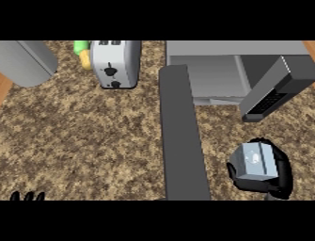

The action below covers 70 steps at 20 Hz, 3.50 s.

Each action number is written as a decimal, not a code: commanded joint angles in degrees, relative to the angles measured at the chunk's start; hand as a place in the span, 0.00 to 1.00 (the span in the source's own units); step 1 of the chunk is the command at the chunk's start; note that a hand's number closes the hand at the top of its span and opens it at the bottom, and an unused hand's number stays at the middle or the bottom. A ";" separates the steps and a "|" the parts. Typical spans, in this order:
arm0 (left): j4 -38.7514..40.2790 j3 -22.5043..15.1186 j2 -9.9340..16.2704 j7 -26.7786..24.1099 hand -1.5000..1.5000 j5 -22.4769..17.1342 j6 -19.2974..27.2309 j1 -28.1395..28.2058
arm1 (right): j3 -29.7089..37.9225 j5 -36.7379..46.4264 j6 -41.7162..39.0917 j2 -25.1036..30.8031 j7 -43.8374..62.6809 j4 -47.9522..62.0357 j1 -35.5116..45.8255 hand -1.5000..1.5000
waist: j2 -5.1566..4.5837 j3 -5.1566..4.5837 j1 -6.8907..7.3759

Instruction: Pick up the milk, place it into the microwave and close the microwave

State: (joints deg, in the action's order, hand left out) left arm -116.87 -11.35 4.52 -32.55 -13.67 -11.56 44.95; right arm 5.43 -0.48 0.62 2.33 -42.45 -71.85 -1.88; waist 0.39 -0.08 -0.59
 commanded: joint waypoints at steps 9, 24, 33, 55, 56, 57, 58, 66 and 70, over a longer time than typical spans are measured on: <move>-2.56 1.24 1.23 -0.36 0.00 -2.25 -1.29 3.11 | -7.56 -3.44 6.35 -2.30 9.52 -10.37 2.44 1.00 | -0.34 0.09 1.14; 1.63 3.92 0.71 2.64 0.00 -2.43 -0.51 -2.42 | -7.79 1.39 22.28 -2.32 14.36 17.77 28.20 1.00 | -0.54 0.11 1.58; 0.94 7.45 3.48 1.19 0.00 -5.61 -4.86 0.40 | 2.28 -2.21 24.04 -0.07 2.36 44.74 42.30 1.00 | -1.12 0.19 3.26; 6.15 6.94 3.44 0.31 0.00 -5.10 -6.91 -4.57 | 2.95 4.33 33.73 10.51 -5.70 62.73 53.14 1.00 | -3.33 0.41 7.42; 5.34 5.91 2.26 0.72 0.00 -3.80 -5.36 -5.41 | 3.72 3.68 34.04 10.30 -5.86 62.35 53.95 1.00 | -3.38 0.48 7.31; 6.00 6.90 2.98 -0.60 0.00 -3.93 -6.30 -5.52 | 4.13 3.45 36.66 8.16 -5.96 62.63 54.04 1.00 | -3.31 0.44 7.78; 5.82 7.09 3.57 0.31 0.00 -4.89 -6.85 -5.02 | 4.37 3.36 34.54 10.52 -5.31 62.67 55.04 1.00 | -3.32 0.44 7.63; 8.21 8.16 3.83 0.02 0.00 -5.10 -7.09 -6.78 | 6.88 2.59 43.18 9.56 -8.79 61.92 56.16 1.00 | -3.71 0.39 8.59; 8.00 7.64 4.47 1.11 0.00 -4.69 -7.39 -8.20 | 6.99 3.62 48.90 11.33 -6.50 62.40 59.14 1.00 | -4.25 0.37 9.19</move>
State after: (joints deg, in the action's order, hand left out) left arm -109.13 -3.80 8.42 -31.85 -18.53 -18.61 37.65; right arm 12.06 2.50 42.20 12.54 -48.25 -10.00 55.51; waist -3.58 0.33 8.19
